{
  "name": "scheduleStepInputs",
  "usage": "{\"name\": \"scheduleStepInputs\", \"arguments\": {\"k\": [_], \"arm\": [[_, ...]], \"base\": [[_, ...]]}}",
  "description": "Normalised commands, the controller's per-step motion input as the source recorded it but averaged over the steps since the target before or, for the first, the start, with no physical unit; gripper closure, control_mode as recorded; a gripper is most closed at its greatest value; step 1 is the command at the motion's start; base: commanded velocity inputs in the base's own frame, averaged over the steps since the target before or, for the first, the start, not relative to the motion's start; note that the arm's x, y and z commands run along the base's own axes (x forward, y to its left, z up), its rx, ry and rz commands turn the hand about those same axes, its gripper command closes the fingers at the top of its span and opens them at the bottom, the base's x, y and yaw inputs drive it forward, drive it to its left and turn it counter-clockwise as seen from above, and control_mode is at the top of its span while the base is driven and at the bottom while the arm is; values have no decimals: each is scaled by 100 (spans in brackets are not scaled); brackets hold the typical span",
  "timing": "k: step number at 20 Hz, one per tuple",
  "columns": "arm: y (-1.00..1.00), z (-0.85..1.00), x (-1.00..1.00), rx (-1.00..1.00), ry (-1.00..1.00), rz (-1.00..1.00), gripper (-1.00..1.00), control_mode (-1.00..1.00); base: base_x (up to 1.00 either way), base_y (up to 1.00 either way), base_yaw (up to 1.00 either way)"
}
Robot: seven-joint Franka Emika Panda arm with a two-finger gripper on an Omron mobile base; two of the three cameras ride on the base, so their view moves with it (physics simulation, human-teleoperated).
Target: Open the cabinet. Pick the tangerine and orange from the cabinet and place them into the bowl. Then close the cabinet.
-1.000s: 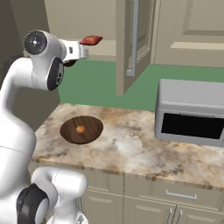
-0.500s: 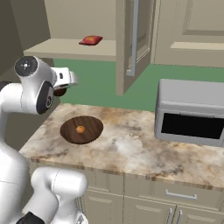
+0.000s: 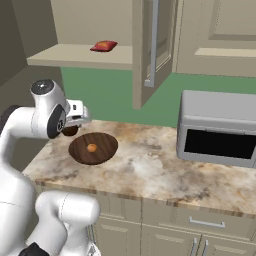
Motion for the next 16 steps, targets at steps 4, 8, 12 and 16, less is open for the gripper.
{"name": "scheduleStepInputs", "arguments": {"k": [4, 8, 12, 16], "arm": [[8, -26, 57, -8, 21, 0, 100, -100], [0, -8, 64, 0, 1, 0, 100, -100], [-1, -23, 72, 0, 0, 0, 100, -100], [-3, -46, 54, 0, 0, 0, 100, -100]], "base": [[0, 0, 0], [0, 0, 0], [0, 0, 0], [0, 0, 0]]}}
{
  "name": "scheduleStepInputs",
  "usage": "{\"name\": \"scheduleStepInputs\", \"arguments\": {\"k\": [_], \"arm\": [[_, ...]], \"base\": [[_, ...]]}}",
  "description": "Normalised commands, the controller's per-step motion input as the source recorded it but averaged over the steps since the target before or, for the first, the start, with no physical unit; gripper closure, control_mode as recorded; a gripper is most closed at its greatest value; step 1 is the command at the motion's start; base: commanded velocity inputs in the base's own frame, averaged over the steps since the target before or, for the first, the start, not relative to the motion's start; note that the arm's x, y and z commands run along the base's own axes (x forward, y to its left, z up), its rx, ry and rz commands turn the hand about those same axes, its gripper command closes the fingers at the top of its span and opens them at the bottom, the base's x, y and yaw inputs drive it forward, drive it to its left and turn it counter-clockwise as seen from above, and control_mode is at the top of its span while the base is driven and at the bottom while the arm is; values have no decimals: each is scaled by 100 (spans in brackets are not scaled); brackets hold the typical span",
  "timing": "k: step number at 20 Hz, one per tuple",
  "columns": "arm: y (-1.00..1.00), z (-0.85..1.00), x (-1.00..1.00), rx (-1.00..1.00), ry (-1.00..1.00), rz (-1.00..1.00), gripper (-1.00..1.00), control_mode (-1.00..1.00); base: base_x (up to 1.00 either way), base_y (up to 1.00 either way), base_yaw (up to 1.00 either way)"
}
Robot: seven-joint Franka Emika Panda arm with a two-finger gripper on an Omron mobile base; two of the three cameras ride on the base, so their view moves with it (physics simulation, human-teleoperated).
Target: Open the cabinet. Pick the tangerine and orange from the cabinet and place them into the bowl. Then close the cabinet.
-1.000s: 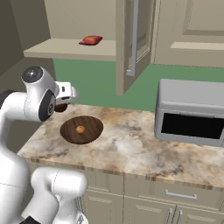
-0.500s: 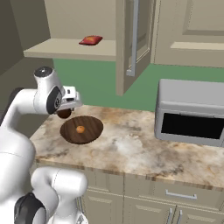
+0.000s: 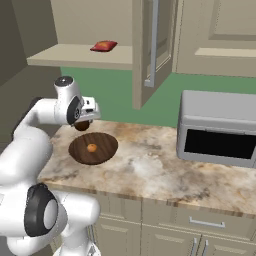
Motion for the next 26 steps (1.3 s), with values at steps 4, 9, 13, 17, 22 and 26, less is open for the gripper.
{"name": "scheduleStepInputs", "arguments": {"k": [4, 9, 13, 17, 22, 26], "arm": [[0, -72, 36, 0, 4, 2, 100, -100], [0, -64, 40, 0, 7, 3, 100, -100], [-3, -45, 36, 0, 4, 3, 100, -100], [-6, -30, 39, 0, 2, 2, 100, -100], [-3, -24, 36, 0, 0, 1, 100, -100], [-9, -32, 31, 0, 0, 0, 100, -100]], "base": [[0, 0, 0], [0, 0, 0], [0, 0, 0], [0, 0, 0], [0, 0, 0], [0, 0, 0]]}}
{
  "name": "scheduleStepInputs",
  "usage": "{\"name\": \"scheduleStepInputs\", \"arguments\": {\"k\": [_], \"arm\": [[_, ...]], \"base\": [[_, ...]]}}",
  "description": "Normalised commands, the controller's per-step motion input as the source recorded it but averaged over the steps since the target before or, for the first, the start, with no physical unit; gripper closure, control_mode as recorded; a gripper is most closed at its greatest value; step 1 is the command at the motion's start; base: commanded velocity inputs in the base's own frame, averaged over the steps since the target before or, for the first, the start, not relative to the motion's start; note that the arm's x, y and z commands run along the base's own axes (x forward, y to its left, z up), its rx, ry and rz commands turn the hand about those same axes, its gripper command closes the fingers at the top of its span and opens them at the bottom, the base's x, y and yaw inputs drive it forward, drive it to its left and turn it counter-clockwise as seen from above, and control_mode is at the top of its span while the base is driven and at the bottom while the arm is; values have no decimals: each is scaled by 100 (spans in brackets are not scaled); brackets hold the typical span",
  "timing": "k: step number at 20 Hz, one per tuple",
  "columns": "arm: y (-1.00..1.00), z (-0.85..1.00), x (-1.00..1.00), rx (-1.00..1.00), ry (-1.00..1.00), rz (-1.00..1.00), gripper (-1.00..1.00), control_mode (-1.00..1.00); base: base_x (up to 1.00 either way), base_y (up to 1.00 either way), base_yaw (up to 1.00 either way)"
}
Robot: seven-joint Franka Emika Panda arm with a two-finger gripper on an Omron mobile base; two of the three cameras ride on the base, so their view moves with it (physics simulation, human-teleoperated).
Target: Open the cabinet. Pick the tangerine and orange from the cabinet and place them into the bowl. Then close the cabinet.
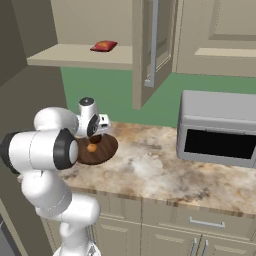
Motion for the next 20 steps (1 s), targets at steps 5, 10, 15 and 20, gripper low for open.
{"name": "scheduleStepInputs", "arguments": {"k": [5, 10, 15, 20], "arm": [[-10, -30, 24, 0, 0, 1, 100, -100], [-2, -11, 4, 0, 0, 0, -100, -100], [0, 0, 0, 0, 0, 0, -100, -100], [0, 7, 0, 0, 0, 0, -100, -100]], "base": [[0, 0, 0], [0, 0, 0], [0, 0, 0], [0, 0, 0]]}}
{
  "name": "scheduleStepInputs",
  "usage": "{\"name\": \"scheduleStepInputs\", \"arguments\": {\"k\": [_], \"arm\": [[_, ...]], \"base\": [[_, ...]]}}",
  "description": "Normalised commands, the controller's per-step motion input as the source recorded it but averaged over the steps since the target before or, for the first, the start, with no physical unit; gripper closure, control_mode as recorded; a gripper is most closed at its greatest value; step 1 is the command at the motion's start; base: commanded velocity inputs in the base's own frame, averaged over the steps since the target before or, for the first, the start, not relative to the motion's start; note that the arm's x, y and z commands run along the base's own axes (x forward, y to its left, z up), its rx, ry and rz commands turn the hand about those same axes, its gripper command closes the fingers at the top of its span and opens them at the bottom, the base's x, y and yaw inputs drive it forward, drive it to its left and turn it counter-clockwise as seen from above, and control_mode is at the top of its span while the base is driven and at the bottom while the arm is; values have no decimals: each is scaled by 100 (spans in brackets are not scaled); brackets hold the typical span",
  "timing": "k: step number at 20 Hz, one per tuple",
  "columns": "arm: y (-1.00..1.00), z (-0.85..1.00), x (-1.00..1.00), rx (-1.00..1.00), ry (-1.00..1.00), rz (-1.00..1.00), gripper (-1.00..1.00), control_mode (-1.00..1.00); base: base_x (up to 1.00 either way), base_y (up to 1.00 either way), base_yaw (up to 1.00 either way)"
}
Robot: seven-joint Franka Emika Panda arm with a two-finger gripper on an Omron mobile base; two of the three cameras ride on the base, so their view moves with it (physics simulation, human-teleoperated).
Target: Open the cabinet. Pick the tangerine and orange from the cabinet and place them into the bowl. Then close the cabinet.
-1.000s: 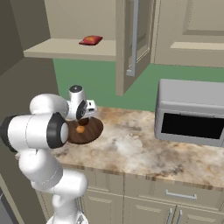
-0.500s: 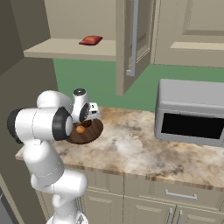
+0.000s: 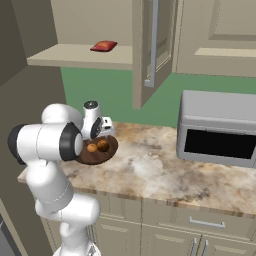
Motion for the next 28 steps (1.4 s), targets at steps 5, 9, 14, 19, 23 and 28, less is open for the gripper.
{"name": "scheduleStepInputs", "arguments": {"k": [5, 9, 14, 19, 23, 28], "arm": [[0, 22, 0, 0, -1, 0, -100, -100], [0, 81, -26, 0, -13, 0, -100, -100], [0, 100, -58, 0, -26, 0, -100, -100], [0, 100, -70, 0, -32, 0, -100, -100], [0, 100, -76, 1, -35, 0, -100, -100], [0, 100, -87, 1, -42, 0, -100, -100]], "base": [[0, 0, 0], [0, 0, 0], [0, 0, 0], [0, 0, 0], [0, 0, 0], [0, 0, 0]]}}
